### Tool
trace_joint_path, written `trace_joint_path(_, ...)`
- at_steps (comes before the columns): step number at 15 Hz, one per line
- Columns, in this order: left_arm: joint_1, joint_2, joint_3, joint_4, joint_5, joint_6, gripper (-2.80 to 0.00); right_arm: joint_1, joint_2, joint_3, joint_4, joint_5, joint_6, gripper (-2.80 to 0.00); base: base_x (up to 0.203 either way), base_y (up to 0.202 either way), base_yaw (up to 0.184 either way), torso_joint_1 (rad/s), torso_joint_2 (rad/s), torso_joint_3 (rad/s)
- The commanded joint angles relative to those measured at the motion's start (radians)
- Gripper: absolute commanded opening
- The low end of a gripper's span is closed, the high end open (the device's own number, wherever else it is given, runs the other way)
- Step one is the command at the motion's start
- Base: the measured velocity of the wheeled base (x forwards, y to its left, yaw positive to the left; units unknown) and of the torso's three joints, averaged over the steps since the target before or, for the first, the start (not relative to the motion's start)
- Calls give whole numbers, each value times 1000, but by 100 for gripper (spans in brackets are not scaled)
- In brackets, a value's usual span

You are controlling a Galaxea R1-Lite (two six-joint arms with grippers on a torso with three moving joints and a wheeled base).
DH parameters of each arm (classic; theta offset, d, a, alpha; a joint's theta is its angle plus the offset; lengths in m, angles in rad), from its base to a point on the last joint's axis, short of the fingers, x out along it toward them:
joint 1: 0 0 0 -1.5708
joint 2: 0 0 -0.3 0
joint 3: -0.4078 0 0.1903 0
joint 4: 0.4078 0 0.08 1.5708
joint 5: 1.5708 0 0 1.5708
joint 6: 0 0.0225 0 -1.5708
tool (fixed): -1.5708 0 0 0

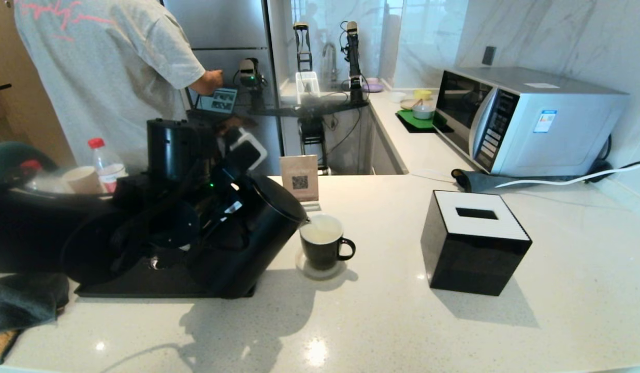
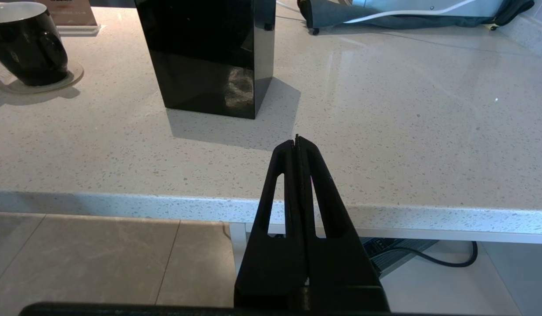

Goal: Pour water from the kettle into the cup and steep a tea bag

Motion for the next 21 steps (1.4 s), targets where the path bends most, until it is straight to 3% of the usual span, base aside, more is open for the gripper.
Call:
trace_joint_path(1,-2,-3,2,-4,4,4,-280,0,1,0,0,0,-1,-280,0,0,0,0,0,0)
trace_joint_path(21,-8,3,9,-2,4,9,-280,0,1,0,0,0,-1,-280,0,0,0,0,0,0)
